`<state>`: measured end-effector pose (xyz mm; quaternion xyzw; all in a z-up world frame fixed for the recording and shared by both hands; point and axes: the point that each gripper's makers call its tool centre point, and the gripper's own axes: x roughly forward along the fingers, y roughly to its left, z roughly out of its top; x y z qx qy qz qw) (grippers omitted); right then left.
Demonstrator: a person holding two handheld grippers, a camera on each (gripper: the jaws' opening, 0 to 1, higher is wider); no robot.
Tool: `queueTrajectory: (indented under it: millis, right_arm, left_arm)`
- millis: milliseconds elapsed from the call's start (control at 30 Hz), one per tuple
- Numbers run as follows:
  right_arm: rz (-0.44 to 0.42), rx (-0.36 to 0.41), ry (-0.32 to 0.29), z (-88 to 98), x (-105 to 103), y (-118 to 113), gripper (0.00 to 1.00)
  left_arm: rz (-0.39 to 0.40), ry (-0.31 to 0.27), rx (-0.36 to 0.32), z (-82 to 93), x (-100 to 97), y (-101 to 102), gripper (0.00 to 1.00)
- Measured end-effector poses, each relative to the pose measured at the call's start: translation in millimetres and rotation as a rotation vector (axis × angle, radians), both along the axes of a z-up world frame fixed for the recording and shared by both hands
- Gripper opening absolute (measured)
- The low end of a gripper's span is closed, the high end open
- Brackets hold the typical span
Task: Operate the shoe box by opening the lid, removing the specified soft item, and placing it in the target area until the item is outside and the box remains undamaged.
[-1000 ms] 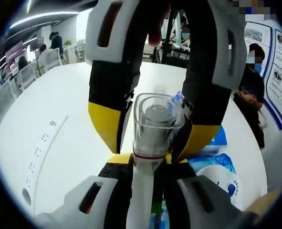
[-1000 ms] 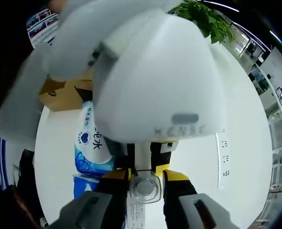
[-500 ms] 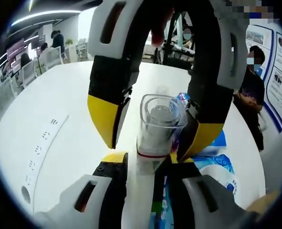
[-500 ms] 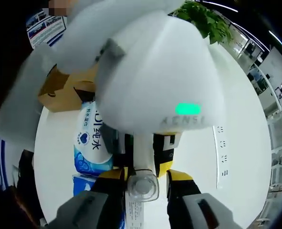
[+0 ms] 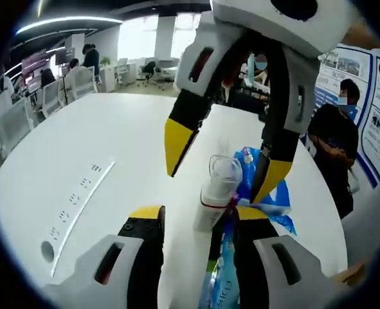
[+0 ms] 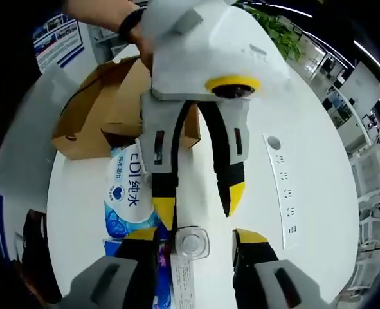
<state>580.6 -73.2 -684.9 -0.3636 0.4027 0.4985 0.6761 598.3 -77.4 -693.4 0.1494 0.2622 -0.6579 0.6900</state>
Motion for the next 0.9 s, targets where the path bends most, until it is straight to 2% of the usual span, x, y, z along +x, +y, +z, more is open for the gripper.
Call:
queueTrajectory:
  millis: [133, 233, 367, 533, 600, 733, 900]
  right_arm:
    - [-0.051, 0.027, -0.02, 15.8, 0, -5, 0.44]
    - [-0.091, 0.063, -0.037, 30.7, -3, -4, 0.44]
    - [-0.214, 0.179, -0.057, 53.1, 0, -1, 0.45]
    - [-0.293, 0.276, -0.086, 76.4, -3, 8, 0.48]
    - [-0.337, 0.353, -0.089, 88.6, -6, 20, 0.48]
    - [-0.357, 0.414, -0.117, 106.2, -12, 34, 0.49]
    - [-0.374, 0.449, -0.126, 114.4, -23, 45, 0.48]
  left_arm:
    - [0.012, -0.022, -0.015, 22.3, -6.0, 13, 0.42]
    - [0.044, -0.028, -0.039, 32.5, -1.4, 25, 0.44]
    - [0.069, -0.05, -0.066, 57.2, -5.2, 42, 0.45]
    - [0.11, -0.064, -0.086, 76.2, -12.5, 67, 0.46]
    - [0.122, -0.068, -0.088, 81.4, -14.7, 76, 0.46]
    - [0.162, -0.075, -0.118, 100.4, -18.4, 94, 0.46]
    - [0.199, -0.098, -0.143, 120.2, -20.5, 112, 0.46]
